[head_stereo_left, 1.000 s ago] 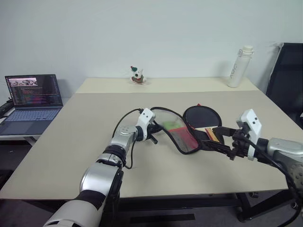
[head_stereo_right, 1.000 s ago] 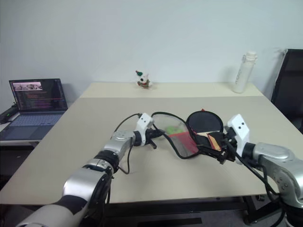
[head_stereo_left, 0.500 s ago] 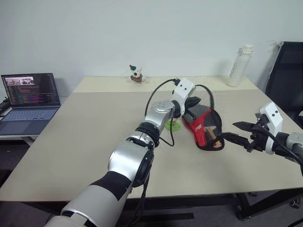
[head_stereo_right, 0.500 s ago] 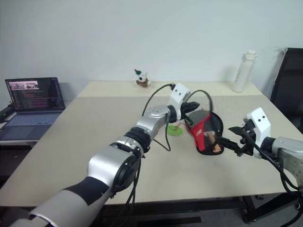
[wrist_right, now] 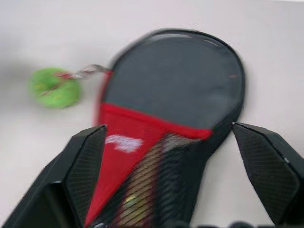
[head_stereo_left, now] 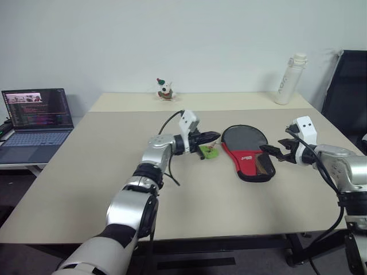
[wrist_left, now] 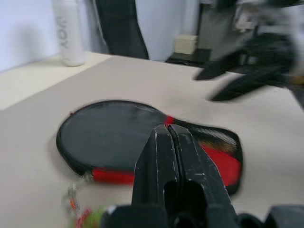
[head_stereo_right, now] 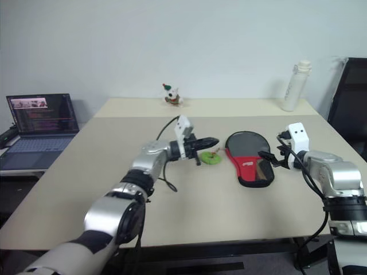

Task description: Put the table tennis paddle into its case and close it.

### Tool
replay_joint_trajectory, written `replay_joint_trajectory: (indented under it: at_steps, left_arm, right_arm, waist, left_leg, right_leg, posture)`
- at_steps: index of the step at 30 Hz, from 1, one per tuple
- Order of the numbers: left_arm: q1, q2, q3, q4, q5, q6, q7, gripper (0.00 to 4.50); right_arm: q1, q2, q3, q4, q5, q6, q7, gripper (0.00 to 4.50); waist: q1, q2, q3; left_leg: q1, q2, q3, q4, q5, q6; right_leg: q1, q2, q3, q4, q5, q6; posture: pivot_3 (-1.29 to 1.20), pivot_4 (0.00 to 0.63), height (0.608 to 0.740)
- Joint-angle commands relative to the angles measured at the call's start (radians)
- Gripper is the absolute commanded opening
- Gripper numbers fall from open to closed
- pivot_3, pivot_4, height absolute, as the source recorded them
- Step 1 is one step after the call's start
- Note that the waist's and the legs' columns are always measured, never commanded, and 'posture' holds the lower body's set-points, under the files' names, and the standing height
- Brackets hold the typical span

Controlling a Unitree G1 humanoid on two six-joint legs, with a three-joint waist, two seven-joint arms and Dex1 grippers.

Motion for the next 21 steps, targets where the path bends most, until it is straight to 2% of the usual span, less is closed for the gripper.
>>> replay_joint_trajectory:
  at_steps: [1, 8, 17, 21]
  left_arm:
    - [0.081, 0.034, 0.000, -0.244, -0.056, 0.117, 0.000, 0.00]
    - [0.252, 0.102, -0.002, -0.606, -0.127, 0.326, 0.068, 0.00]
    - [0.294, 0.140, -0.017, -0.710, -0.152, 0.396, 0.120, 0.00]
    - [0.301, 0.155, -0.026, -0.718, -0.154, 0.401, 0.128, 0.00]
  right_arm:
    - [-0.092, 0.017, 0.016, 0.221, -0.083, -0.130, -0.001, 4.49]
    - [-0.206, 0.067, 0.045, 0.579, -0.189, -0.305, 0.023, 4.49]
    - [-0.234, 0.140, 0.083, 0.742, -0.285, -0.390, 0.105, 4.49]
    - [-0.248, 0.174, 0.092, 0.772, -0.301, -0.379, 0.142, 3.20]
  waist:
    - [0.000, 0.000, 0.000]
    - [0.002, 0.000, 0.000]
    - [-0.003, 0.000, 0.000]
    - [-0.015, 0.000, 0.000]
  left_leg:
    - [-0.001, 0.000, 0.000, 0.000, 0.000, 0.000]
    - [-0.002, 0.000, 0.000, 0.001, 0.000, 0.000]
    - [0.004, 0.000, 0.001, 0.002, 0.001, -0.001]
    - [0.013, 0.001, 0.001, 0.001, 0.001, -0.001]
  right_leg:
    - [-0.001, 0.000, 0.000, 0.001, 0.000, 0.000]
    - [-0.002, -0.001, 0.000, 0.001, 0.001, -0.001]
    - [0.000, 0.000, 0.002, 0.008, 0.001, -0.002]
    - [0.007, 0.001, 0.002, 0.009, 0.000, -0.002]
  posture:
    - [0.00, 0.150, 0.740]
    - [0.00, 0.150, 0.740]
    - [0.00, 0.150, 0.740]
    - [0.00, 0.150, 0.740]
